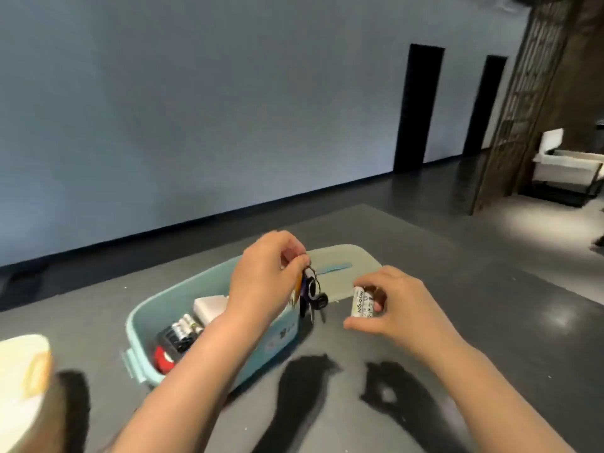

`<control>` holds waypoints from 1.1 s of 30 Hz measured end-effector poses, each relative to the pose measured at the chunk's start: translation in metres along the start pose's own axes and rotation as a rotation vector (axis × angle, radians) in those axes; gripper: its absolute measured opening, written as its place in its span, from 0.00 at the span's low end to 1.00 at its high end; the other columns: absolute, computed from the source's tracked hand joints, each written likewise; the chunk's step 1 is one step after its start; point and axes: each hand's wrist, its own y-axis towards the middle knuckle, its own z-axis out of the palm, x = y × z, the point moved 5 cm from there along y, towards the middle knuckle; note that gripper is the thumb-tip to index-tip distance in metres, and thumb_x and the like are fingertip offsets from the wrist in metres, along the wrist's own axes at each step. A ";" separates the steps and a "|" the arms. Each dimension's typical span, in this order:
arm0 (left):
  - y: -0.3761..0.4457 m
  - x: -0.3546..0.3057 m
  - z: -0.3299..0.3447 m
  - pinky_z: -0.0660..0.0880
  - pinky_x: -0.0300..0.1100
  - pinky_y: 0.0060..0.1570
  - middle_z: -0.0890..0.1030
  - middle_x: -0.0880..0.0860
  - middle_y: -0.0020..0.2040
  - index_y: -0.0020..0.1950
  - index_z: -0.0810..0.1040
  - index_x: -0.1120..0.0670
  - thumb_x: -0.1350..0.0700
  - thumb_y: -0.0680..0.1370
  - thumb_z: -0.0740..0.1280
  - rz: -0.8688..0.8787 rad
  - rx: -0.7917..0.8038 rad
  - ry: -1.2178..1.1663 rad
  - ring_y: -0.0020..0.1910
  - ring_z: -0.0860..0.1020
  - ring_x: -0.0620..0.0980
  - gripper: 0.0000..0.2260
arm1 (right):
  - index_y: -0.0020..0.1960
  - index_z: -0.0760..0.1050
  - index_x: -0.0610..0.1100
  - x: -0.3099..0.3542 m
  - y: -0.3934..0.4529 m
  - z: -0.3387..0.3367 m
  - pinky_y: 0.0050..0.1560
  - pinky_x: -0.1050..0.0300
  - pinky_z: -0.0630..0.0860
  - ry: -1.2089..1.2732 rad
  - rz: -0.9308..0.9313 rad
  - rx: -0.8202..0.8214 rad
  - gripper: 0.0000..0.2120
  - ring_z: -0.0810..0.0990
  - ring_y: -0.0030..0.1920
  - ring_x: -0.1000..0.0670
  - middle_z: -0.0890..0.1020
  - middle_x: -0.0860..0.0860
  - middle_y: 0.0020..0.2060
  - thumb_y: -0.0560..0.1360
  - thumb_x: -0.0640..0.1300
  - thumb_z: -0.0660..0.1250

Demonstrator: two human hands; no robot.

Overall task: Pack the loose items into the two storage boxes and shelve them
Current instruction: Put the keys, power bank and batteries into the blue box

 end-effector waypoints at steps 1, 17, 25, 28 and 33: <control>0.002 0.016 -0.023 0.74 0.44 0.40 0.77 0.43 0.36 0.38 0.76 0.46 0.53 0.72 0.71 -0.030 -0.056 0.017 0.38 0.75 0.40 0.05 | 0.55 0.80 0.50 0.016 0.014 0.014 0.46 0.64 0.68 0.008 -0.036 0.018 0.27 0.71 0.40 0.61 0.76 0.59 0.44 0.59 0.56 0.80; -0.046 0.208 -0.083 0.77 0.45 0.36 0.78 0.45 0.33 0.36 0.75 0.48 0.54 0.71 0.69 -0.486 0.050 0.179 0.33 0.78 0.46 0.05 | 0.60 0.77 0.52 0.110 0.097 0.186 0.43 0.64 0.63 0.032 -0.178 0.259 0.31 0.70 0.44 0.58 0.72 0.59 0.46 0.61 0.62 0.76; -0.062 0.228 -0.080 0.58 0.42 0.48 0.77 0.43 0.46 0.42 0.78 0.44 0.48 0.72 0.67 -0.382 0.173 0.730 0.54 0.71 0.46 0.02 | 0.62 0.76 0.51 0.129 0.105 0.235 0.50 0.58 0.68 -0.050 -0.279 0.491 0.33 0.75 0.56 0.49 0.76 0.51 0.55 0.60 0.60 0.78; -0.068 0.231 -0.078 0.53 0.44 0.53 0.72 0.40 0.57 0.47 0.80 0.42 0.46 0.74 0.65 -0.399 0.159 0.699 0.63 0.64 0.45 0.06 | 0.63 0.76 0.48 0.143 0.127 0.250 0.49 0.58 0.67 -0.095 -0.348 0.522 0.32 0.75 0.56 0.47 0.76 0.49 0.55 0.62 0.57 0.78; -0.077 0.233 -0.080 0.51 0.38 0.55 0.72 0.39 0.58 0.49 0.79 0.42 0.50 0.76 0.63 -0.441 -0.016 0.577 0.64 0.63 0.41 0.07 | 0.65 0.74 0.45 0.160 0.156 0.278 0.55 0.54 0.71 -0.173 -0.473 0.640 0.31 0.74 0.58 0.45 0.74 0.46 0.57 0.66 0.53 0.77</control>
